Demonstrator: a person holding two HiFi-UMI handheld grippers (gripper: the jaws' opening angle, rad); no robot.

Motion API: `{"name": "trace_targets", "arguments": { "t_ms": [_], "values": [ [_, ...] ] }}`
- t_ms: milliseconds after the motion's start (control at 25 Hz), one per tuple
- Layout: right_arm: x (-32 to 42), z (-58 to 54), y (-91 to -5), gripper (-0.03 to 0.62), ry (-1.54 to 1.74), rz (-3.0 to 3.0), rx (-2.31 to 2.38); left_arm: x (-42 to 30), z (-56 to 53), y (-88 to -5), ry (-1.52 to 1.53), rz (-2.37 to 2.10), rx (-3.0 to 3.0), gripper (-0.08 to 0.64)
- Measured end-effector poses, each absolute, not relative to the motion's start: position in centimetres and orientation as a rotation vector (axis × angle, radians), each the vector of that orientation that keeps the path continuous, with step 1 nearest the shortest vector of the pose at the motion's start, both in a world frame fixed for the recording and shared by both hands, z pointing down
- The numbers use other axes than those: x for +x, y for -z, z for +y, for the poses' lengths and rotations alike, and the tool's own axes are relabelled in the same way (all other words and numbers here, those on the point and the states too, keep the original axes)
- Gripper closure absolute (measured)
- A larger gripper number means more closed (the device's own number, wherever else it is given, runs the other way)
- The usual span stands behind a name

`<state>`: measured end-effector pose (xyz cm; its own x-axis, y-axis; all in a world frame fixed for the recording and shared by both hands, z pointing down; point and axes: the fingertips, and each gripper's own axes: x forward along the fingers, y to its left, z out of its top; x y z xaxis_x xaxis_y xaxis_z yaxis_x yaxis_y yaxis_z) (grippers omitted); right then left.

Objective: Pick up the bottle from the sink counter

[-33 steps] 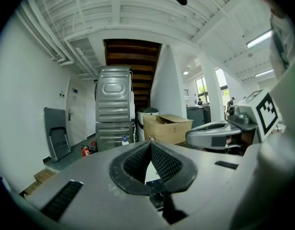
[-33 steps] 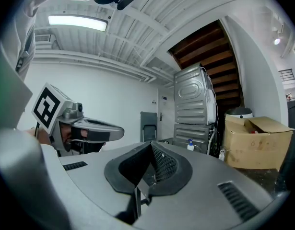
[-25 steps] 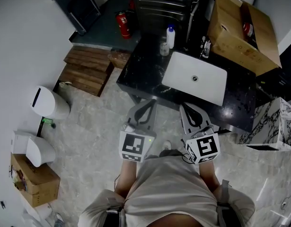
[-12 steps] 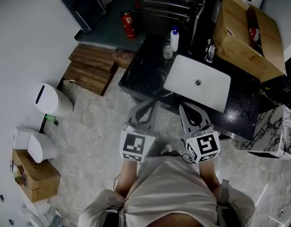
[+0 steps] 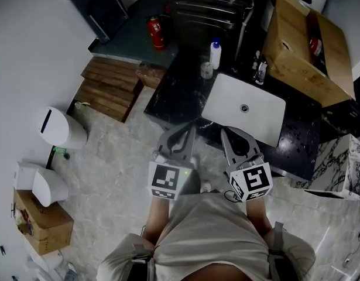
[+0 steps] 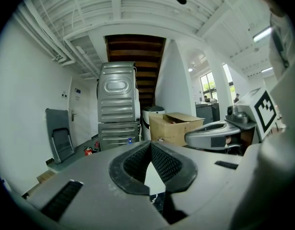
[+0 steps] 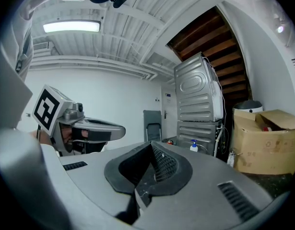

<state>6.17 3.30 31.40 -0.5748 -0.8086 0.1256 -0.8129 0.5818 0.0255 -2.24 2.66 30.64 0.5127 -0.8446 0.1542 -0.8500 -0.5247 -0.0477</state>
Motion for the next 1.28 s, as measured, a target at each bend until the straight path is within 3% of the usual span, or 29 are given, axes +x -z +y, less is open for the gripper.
{"name": "trace_targets", "arguments": {
  "t_ms": [1280],
  "values": [
    [4.4, -9.5, -34.6, 0.597, -0.111, -2.506, 1.505, -3.8, -11.5, -35.0, -0.319, -1.285, 2.739, 0.558]
  ]
}}
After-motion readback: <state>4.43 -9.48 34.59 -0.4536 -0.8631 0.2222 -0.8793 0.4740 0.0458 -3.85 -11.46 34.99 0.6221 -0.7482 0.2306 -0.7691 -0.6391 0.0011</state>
